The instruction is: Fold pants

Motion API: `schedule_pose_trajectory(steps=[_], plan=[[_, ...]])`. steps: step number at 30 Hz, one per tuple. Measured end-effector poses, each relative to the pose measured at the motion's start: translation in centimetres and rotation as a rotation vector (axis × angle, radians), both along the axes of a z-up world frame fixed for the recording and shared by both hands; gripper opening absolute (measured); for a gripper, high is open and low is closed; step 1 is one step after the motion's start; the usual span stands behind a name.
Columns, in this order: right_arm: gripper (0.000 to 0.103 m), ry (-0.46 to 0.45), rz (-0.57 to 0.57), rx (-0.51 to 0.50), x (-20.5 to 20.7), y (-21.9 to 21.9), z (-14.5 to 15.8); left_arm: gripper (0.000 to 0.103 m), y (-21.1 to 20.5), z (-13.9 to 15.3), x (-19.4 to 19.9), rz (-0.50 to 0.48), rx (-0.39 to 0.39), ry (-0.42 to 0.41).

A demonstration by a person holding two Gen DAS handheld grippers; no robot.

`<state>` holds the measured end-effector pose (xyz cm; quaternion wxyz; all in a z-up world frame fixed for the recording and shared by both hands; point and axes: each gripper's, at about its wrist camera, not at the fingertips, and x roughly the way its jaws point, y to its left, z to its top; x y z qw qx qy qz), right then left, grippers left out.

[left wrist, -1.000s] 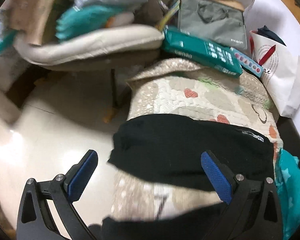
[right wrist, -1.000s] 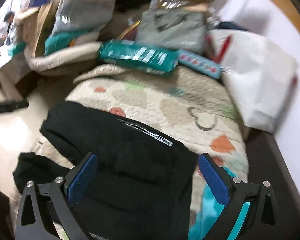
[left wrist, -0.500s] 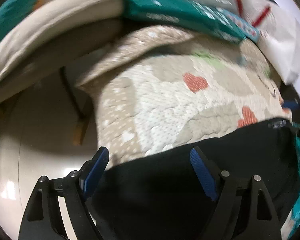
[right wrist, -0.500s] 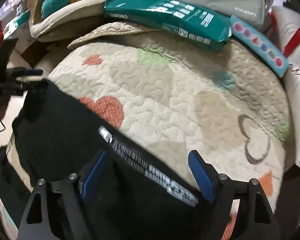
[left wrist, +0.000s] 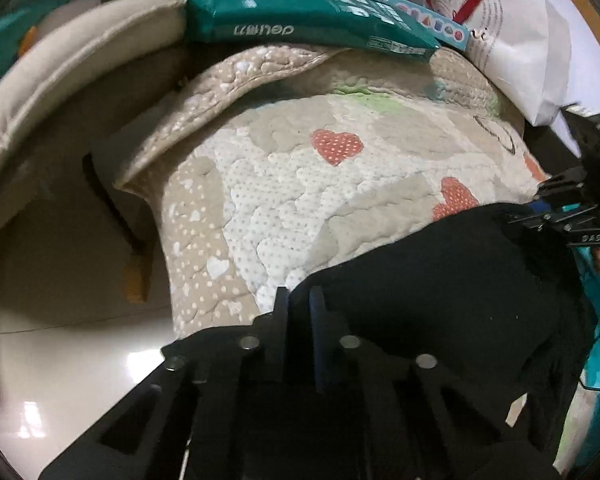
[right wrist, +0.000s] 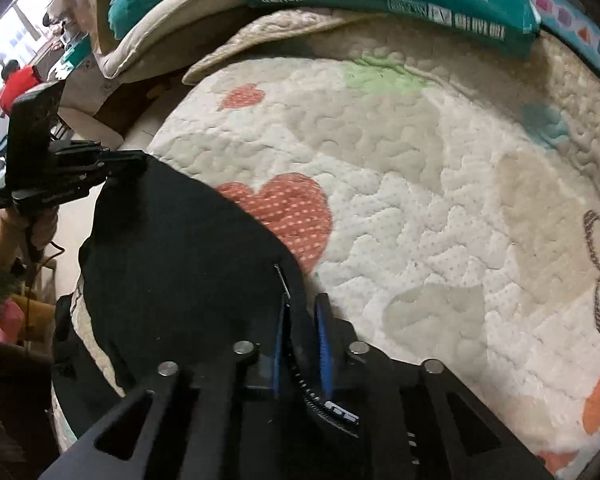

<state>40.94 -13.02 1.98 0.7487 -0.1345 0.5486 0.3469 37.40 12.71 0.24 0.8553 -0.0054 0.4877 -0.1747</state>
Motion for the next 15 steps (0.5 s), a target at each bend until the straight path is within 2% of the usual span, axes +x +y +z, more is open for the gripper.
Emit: schedule_pose_trajectory(steps=[3,8,13,15], plan=[[0.011,-0.043,-0.013,-0.013,-1.7,0.1,1.4,0.007,-1.1,1.3,-1.4,0.008,0.049,-0.029],[0.01,-0.124,-0.036,-0.035,-6.0,-0.6,4.2,0.007,-1.8,4.3,-5.7,0.042,0.049,-0.069],[0.01,-0.208,-0.013,-0.043,-13.0,-2.1,7.6,0.007,-2.7,7.0,-11.4,0.06,0.055,-0.094],[0.01,-0.227,0.005,-0.06,-15.8,-2.2,7.8,0.007,-3.0,7.8,-13.7,0.054,0.057,-0.108]])
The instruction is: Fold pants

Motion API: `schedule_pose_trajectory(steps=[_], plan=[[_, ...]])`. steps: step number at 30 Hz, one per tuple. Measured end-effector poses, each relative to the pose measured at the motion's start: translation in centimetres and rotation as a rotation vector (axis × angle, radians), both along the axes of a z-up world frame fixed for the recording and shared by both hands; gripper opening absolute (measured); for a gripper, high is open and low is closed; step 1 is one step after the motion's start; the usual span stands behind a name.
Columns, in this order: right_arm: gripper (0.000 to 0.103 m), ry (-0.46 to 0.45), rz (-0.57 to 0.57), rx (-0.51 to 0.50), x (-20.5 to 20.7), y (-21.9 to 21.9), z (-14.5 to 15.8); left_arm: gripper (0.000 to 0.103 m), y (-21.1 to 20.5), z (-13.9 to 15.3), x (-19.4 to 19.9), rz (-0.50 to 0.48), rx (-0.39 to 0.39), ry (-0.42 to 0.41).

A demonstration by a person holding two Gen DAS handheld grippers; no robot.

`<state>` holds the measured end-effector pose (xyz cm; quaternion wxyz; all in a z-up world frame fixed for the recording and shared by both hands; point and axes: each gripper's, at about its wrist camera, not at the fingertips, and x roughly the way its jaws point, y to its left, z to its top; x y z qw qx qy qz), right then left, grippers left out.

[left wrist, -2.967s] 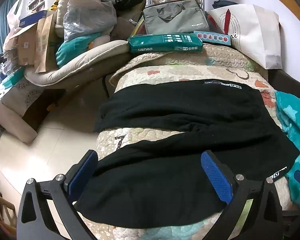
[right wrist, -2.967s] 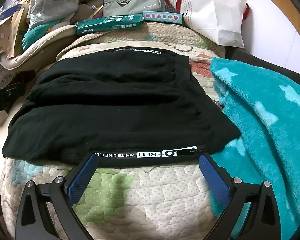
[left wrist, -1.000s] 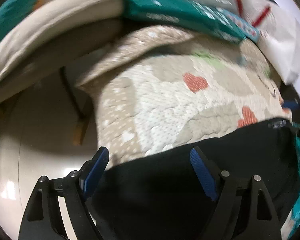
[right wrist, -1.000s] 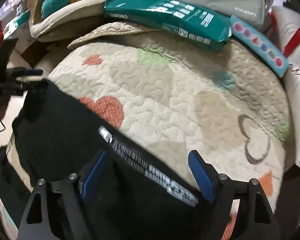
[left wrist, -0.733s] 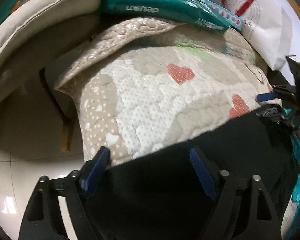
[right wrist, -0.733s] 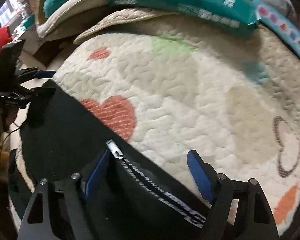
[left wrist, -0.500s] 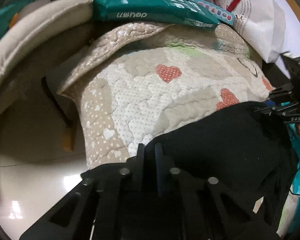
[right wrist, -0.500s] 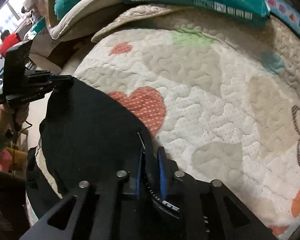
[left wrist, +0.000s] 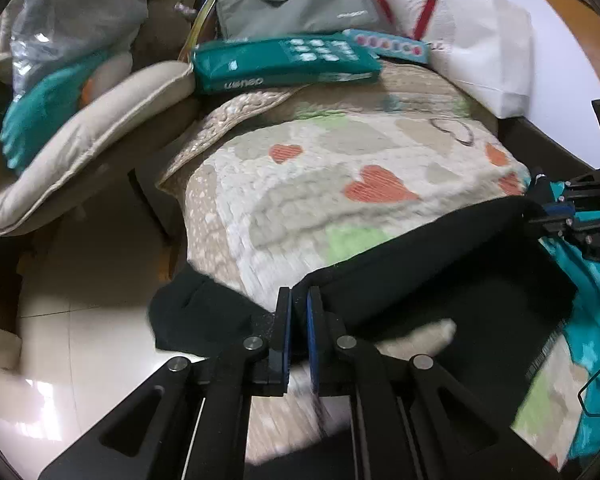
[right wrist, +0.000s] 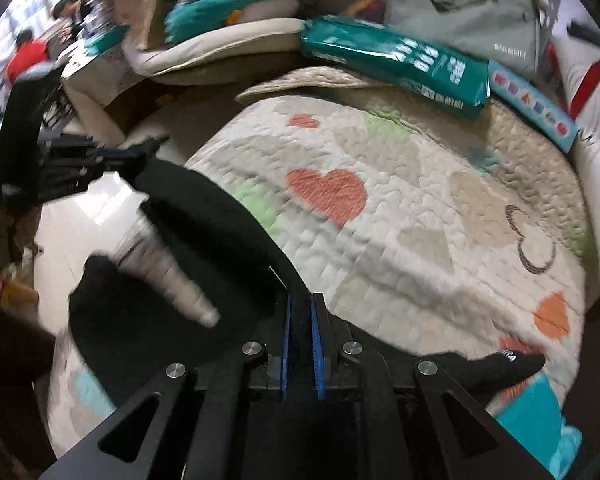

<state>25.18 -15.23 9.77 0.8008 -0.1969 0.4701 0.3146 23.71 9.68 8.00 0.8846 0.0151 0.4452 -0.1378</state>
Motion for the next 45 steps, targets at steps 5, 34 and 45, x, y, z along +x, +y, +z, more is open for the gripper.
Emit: schedule_pose_trajectory(steps=[5,34,45], plan=[[0.01,0.017,0.047,-0.043,-6.2,-1.4,-1.3,0.007,-0.9,1.3,-6.6,0.001,-0.015,-0.01],[0.075,0.005,-0.209,0.207,-8.8,-14.3,1.9,0.042,-4.5,2.4,-20.1,0.126,0.102,0.045],[0.075,0.155,-0.619,0.125,-2.4,-20.7,-6.2,0.054,2.3,1.7,-19.5,0.348,-0.242,0.055]])
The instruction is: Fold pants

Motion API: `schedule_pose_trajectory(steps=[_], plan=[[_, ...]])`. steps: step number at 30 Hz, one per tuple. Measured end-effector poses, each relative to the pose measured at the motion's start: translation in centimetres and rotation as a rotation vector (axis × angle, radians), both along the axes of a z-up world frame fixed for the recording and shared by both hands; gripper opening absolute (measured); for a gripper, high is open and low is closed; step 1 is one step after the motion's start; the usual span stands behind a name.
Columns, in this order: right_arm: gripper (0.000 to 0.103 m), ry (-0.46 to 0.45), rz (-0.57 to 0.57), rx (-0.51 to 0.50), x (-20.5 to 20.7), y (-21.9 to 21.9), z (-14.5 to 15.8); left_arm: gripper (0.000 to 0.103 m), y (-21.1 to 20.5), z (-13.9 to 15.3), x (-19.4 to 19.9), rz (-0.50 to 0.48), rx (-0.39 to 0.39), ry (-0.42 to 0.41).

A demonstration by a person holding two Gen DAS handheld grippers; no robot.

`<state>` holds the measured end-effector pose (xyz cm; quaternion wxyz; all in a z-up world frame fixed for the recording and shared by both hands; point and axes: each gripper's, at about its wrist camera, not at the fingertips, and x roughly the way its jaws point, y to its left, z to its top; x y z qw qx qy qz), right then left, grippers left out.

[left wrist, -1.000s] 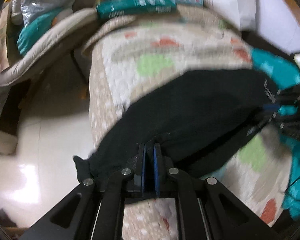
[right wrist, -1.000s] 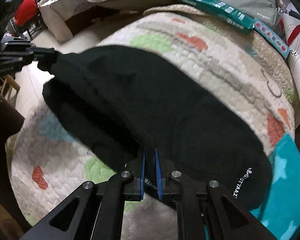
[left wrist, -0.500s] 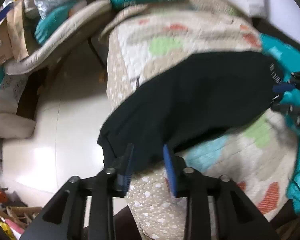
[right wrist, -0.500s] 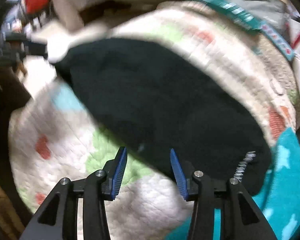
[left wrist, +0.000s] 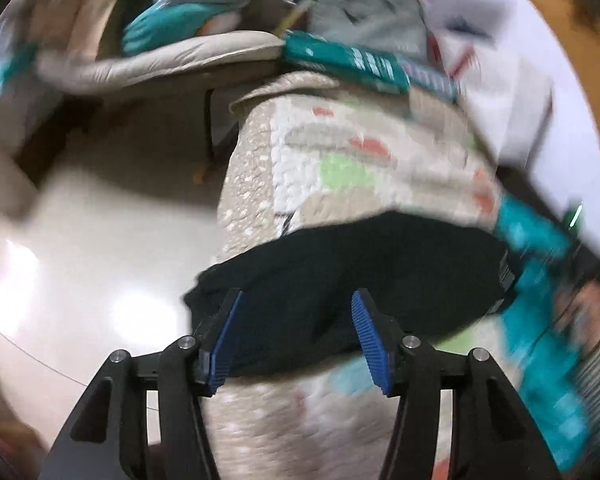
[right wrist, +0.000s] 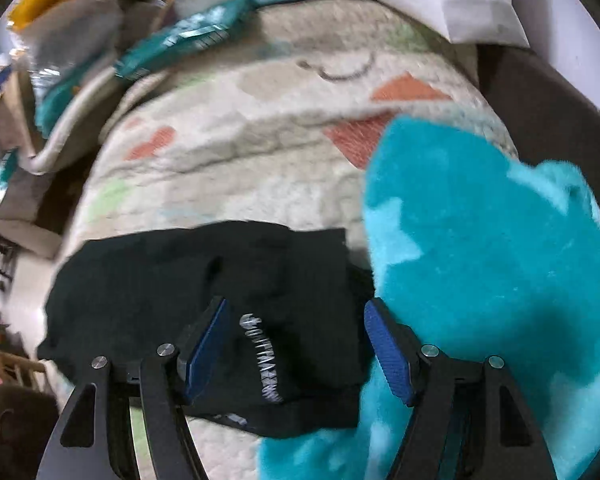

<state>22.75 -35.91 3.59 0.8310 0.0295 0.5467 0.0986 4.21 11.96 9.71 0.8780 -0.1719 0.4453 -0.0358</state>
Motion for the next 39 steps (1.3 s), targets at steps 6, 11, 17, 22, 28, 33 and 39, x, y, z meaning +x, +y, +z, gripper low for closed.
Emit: schedule_pose_trajectory(steps=[6,11,17,22,28,33,39], plan=[[0.059,0.021,-0.026,-0.012,0.6,0.8,-2.0,0.054,-1.6,0.1,5.2,0.044,-0.097,-0.059],[0.028,-0.064,-0.02,-0.076,-1.8,1.7,0.3,0.054,-1.6,-3.4,7.0,0.08,-0.205,-0.045],[0.008,-0.012,-0.106,0.099,-2.5,0.5,1.1,0.054,0.3,-7.8,8.2,0.13,-0.277,0.057],[0.008,0.016,-0.183,0.227,-3.1,-1.5,2.3,0.054,1.0,-7.9,8.5,0.13,-0.356,0.046],[0.012,0.11,-0.279,-0.006,-3.2,-2.9,-0.5,0.054,0.0,-7.1,8.5,0.095,-0.318,0.033],[0.078,0.016,-0.181,-0.059,-2.5,0.4,0.1,0.054,0.9,-7.4,8.3,0.121,-0.375,0.039],[0.084,0.03,-0.131,-0.276,-0.7,2.1,-3.9,0.054,2.1,-8.4,8.2,0.164,-0.472,0.076]])
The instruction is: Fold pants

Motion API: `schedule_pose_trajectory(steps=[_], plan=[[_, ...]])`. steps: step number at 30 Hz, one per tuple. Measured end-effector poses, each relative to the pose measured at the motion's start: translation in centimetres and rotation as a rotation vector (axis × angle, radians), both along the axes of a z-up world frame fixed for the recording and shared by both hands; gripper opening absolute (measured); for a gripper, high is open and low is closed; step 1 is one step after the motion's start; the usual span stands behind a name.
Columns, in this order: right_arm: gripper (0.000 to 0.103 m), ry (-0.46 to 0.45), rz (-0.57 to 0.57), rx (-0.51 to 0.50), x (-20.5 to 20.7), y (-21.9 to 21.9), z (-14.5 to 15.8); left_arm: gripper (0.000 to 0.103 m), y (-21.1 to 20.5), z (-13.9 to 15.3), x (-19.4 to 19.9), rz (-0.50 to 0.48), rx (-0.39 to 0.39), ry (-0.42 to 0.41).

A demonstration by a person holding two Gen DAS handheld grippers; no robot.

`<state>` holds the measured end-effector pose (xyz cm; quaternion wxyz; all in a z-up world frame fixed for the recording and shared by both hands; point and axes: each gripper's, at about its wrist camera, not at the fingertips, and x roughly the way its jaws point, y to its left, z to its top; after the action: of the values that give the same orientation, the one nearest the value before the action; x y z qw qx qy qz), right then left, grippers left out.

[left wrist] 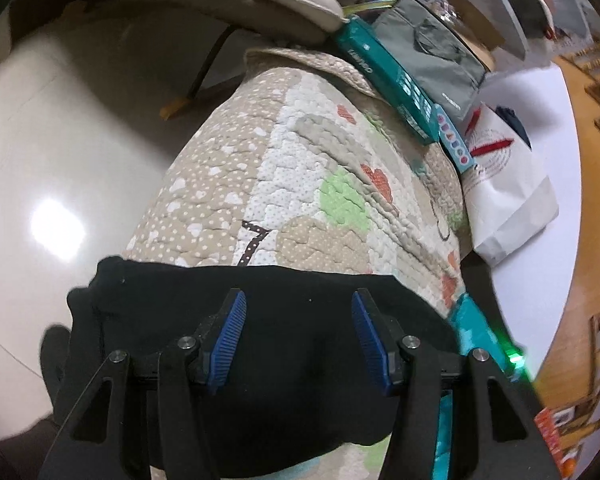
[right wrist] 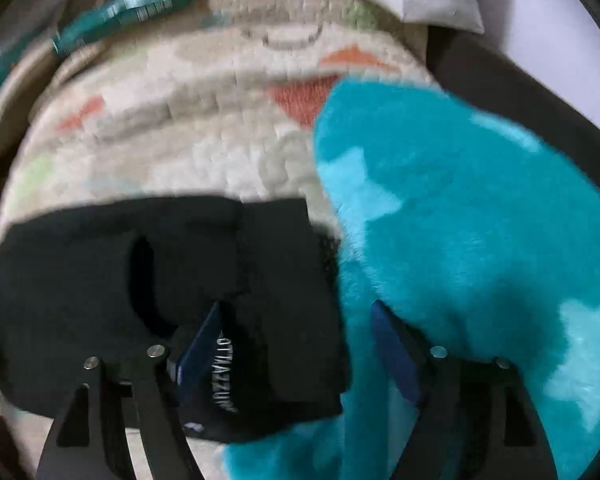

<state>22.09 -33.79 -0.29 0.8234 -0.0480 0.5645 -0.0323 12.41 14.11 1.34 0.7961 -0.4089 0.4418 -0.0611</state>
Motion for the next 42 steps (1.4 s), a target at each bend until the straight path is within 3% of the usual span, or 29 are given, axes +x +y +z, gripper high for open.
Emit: schedule_pose_trajectory(steps=[1,4,8,17,20,23,29,33,35,38,42], plan=[[0.084,-0.002,0.008,-0.012,-0.1,0.3,-0.2,0.054,0.3,0.1,-0.1,0.004,-0.02,-0.007],[0.045,0.016,0.035,0.031,-0.6,1.8,0.1,0.054,1.0,1.1,-0.6,0.036,0.014,-0.029],[0.036,-0.006,0.078,-0.072,-1.3,3.2,1.0,0.054,2.5,1.9,-1.6,0.098,0.105,-0.036],[0.033,0.001,0.007,-0.365,-1.3,0.5,1.2,0.054,7.1,1.1,-3.5,0.264,0.122,0.035],[0.042,0.013,-0.022,-0.439,-1.0,0.6,0.6,0.054,8.3,1.7,-4.3,0.319,0.171,0.038],[0.051,0.031,0.016,-0.487,-0.9,1.6,0.4,0.054,9.5,1.7,-5.1,0.365,0.17,0.037],[0.063,-0.027,-0.034,-0.334,-2.8,0.2,5.7,0.054,11.0,1.6,-6.2,0.422,0.149,0.065],[0.065,-0.14,-0.041,-0.289,-4.5,1.8,9.9,0.054,11.3,2.8,-7.1,0.457,0.175,0.053],[0.065,-0.184,0.042,-0.209,-5.6,4.9,11.2,0.054,11.9,3.4,-8.1,0.476,0.175,0.04],[0.065,-0.203,0.266,-0.064,-7.0,12.3,11.6,0.055,13.2,4.4,-10.5,0.521,0.194,0.01],[0.064,-0.136,0.591,0.109,-10.0,25.6,9.4,0.056,15.2,4.1,-12.4,0.588,0.227,0.006]])
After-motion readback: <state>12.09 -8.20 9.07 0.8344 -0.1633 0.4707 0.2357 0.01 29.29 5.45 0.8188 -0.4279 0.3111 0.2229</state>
